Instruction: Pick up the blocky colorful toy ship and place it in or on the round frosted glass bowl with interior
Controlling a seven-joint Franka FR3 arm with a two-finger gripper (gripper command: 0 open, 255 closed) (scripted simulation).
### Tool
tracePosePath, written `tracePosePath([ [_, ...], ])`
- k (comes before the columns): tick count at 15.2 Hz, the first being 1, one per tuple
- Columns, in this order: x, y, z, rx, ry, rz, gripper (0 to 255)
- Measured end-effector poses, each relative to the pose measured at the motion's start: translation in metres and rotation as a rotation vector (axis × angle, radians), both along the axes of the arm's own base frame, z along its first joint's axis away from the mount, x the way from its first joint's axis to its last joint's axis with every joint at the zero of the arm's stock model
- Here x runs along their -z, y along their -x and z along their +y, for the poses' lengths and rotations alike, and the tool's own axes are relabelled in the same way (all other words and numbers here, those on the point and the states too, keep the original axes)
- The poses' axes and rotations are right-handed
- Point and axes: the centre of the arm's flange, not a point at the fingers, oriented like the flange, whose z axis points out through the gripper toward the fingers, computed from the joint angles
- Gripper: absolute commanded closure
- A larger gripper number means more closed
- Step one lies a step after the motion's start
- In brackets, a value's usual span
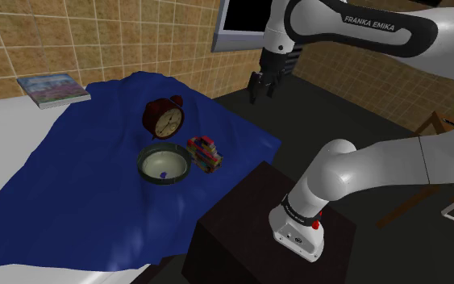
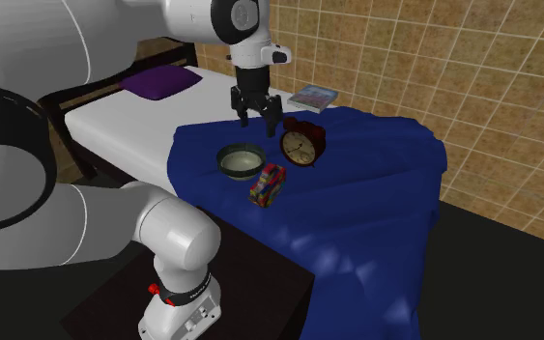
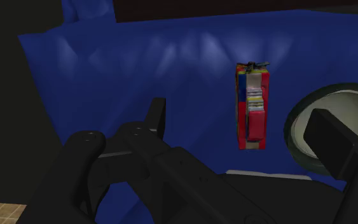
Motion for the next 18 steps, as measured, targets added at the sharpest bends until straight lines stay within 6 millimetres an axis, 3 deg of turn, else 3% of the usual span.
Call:
tracePosePath([
  [2, 0.006, -0.002, 0.001, -0.002, -0.001, 0.0, 0],
  [4, 0.024, -0.009, 0.004, -0.011, -0.003, -0.002, 0],
  [18, 0.197, -0.061, 0.04, -0.083, -0.028, -0.024, 0],
])
